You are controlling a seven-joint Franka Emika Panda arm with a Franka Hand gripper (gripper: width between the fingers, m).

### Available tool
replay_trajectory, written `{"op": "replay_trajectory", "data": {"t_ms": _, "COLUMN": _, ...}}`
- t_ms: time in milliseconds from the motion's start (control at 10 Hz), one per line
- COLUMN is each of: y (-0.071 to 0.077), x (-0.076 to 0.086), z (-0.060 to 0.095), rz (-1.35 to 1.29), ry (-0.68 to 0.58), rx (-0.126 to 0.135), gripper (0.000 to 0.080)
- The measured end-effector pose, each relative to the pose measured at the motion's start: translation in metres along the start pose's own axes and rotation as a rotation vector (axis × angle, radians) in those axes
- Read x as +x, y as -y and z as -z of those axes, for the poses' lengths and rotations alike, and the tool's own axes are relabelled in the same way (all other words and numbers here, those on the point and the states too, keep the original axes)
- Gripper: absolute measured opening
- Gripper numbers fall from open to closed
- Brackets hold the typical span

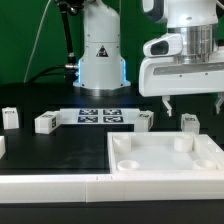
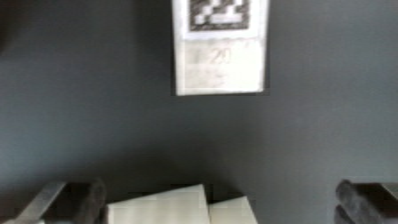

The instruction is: Assemble one leg

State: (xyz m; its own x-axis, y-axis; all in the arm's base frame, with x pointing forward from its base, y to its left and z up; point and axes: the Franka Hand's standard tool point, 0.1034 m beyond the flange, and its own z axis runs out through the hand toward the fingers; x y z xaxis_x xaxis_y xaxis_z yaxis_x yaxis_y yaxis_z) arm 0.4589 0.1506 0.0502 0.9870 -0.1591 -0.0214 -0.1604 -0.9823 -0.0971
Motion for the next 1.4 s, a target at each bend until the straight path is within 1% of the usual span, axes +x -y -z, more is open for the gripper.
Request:
{"op": "replay_trajectory", "data": {"t_ms": 100, "y": -0.001, "x": -0.001, "z": 0.000, "rz": 0.008, "ry": 0.017, "rx": -0.005, "gripper": 0.0649}}
{"op": "replay_trajectory", "data": {"t_ms": 200, "y": -0.006, "x": -0.006, "z": 0.000, "rz": 0.022, "ry": 0.112, "rx": -0.025, "gripper": 0.0649}}
{"op": "replay_trajectory", "data": {"t_ms": 300, "y": -0.008, "x": -0.004, "z": 0.001, "rz": 0.026, "ry": 0.198, "rx": -0.034, "gripper": 0.0649}}
{"op": "replay_trajectory", "data": {"t_ms": 400, "y": -0.005, "x": -0.003, "z": -0.002, "rz": 0.034, "ry": 0.279, "rx": -0.044, "gripper": 0.0649}}
{"op": "replay_trajectory", "data": {"t_ms": 500, "y": -0.005, "x": -0.008, "z": -0.001, "rz": 0.044, "ry": 0.374, "rx": -0.056, "gripper": 0.0649}}
{"op": "replay_trajectory", "data": {"t_ms": 600, "y": -0.002, "x": -0.009, "z": 0.002, "rz": 0.045, "ry": 0.475, "rx": -0.062, "gripper": 0.0649}}
{"op": "replay_trajectory", "data": {"t_ms": 700, "y": 0.001, "x": -0.008, "z": 0.001, "rz": 0.060, "ry": 0.552, "rx": -0.061, "gripper": 0.0649}}
{"op": "replay_trajectory", "data": {"t_ms": 800, "y": 0.005, "x": -0.009, "z": -0.002, "rz": 0.052, "ry": 0.634, "rx": -0.046, "gripper": 0.0649}}
{"op": "replay_trajectory", "data": {"t_ms": 900, "y": 0.003, "x": -0.011, "z": -0.004, "rz": 0.035, "ry": 0.696, "rx": -0.037, "gripper": 0.0649}}
{"op": "replay_trajectory", "data": {"t_ms": 1000, "y": 0.001, "x": -0.015, "z": -0.003, "rz": 0.034, "ry": 0.783, "rx": -0.045, "gripper": 0.0649}}
{"op": "replay_trajectory", "data": {"t_ms": 1200, "y": -0.002, "x": -0.019, "z": -0.006, "rz": 0.033, "ry": 0.926, "rx": -0.057, "gripper": 0.0649}}
{"op": "replay_trajectory", "data": {"t_ms": 1300, "y": -0.002, "x": -0.016, "z": -0.018, "rz": 0.025, "ry": 0.897, "rx": -0.052, "gripper": 0.0649}}
{"op": "replay_trajectory", "data": {"t_ms": 1400, "y": -0.004, "x": -0.023, "z": -0.022, "rz": 0.024, "ry": 0.896, "rx": -0.055, "gripper": 0.0649}}
